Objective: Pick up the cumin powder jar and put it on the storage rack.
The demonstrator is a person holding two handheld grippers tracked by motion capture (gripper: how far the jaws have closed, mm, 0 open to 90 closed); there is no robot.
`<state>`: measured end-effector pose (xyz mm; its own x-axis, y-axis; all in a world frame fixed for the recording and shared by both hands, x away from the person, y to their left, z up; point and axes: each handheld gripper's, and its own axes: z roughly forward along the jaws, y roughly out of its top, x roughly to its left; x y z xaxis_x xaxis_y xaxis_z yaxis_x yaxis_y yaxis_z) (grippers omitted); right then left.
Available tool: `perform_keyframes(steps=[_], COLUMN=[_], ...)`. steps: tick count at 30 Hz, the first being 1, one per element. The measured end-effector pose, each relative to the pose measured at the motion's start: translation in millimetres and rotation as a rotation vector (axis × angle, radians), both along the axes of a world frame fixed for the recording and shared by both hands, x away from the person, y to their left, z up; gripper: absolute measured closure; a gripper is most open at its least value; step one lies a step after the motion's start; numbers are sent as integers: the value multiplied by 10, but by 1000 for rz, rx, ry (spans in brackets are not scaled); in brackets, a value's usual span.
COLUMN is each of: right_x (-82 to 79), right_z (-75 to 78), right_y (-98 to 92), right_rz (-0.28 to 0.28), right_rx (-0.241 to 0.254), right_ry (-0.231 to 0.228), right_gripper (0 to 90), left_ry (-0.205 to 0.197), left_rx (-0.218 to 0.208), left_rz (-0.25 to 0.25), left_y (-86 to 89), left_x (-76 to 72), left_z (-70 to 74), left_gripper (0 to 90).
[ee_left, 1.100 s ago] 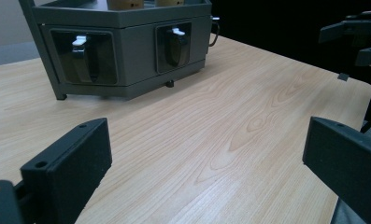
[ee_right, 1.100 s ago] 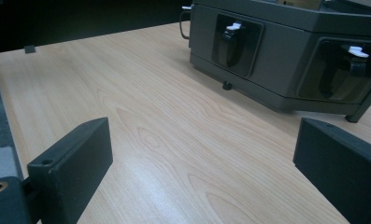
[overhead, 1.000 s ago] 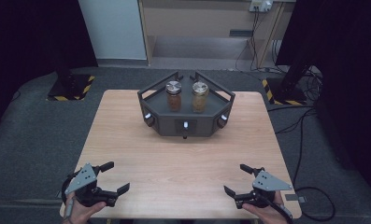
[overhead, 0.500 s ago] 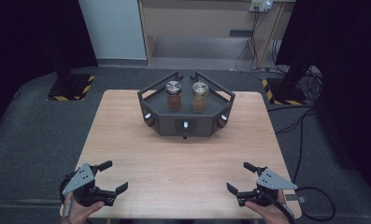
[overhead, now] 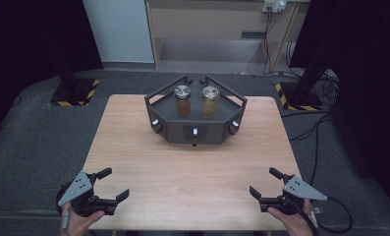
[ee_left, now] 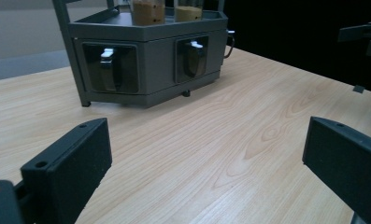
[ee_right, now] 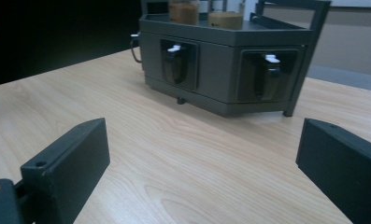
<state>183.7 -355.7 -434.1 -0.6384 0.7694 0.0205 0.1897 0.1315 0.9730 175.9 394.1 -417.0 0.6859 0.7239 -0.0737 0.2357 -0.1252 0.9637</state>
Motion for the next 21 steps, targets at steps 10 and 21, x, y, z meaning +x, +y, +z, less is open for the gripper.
perform_keyframes(steps=[10, 21], right_x=[11, 17], right_z=[-1, 3], right_y=[22, 28], right_rz=[12, 16], right_rx=[-3, -6], right_ry=[1, 2], right_gripper=[33, 34], left_ry=[6, 6], left_rx=[4, 7], left_rz=[-2, -4], left_y=[-11, -16], left_x=[13, 18], left_z=[-3, -1], left_gripper=[6, 6])
